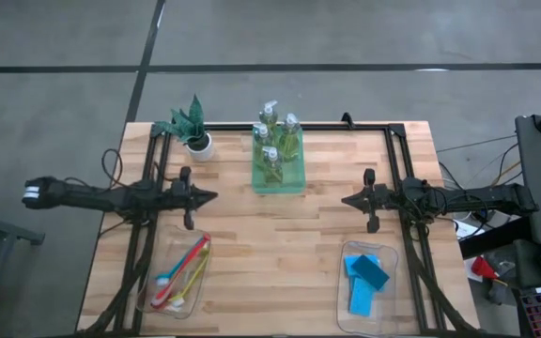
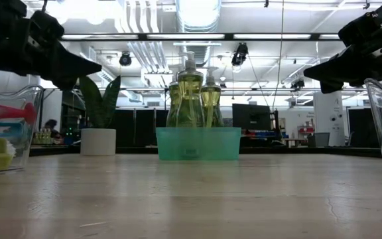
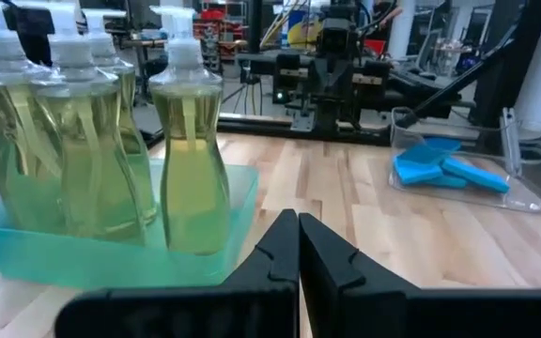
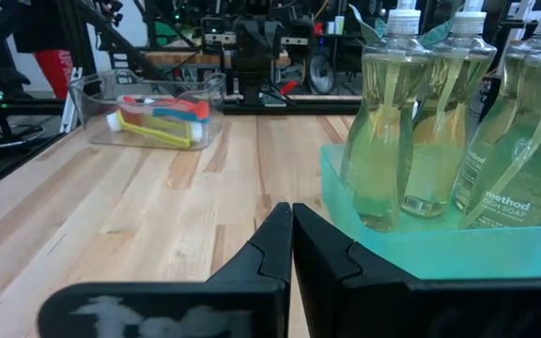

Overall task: Pick & Place Kitchen Sink Supplies
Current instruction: Return to Home Position

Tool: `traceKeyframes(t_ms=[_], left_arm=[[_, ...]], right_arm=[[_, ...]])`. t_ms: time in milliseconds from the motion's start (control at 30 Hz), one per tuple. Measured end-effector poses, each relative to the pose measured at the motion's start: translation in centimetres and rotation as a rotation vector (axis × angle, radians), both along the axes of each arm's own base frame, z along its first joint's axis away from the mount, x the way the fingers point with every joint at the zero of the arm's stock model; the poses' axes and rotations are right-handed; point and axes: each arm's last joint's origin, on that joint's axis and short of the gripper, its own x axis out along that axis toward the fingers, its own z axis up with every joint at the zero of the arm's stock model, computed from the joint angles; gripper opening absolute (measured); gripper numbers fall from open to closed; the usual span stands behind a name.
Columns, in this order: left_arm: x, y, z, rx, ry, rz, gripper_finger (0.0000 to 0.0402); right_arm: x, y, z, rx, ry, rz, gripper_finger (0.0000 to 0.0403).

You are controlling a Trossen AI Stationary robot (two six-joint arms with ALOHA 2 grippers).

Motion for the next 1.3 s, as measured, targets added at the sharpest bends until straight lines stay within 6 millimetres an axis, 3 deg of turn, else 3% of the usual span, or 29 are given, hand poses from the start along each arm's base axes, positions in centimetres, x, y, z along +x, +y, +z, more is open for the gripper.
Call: traceKeyframes(t_ms=[433,1300], left_arm=[[-1.5,0.0,1.6,0.045,-0.158,0.003,0.0002],[-1.5,0.0,1.2,0.033,-0.136,0.001,0.0002]], right_arm=[[0.0,0.0,0.0,0.000,0.000,0.000,0.0008],[0.0,0.0,0.0,0.000,0.001,0.000,0.0008]])
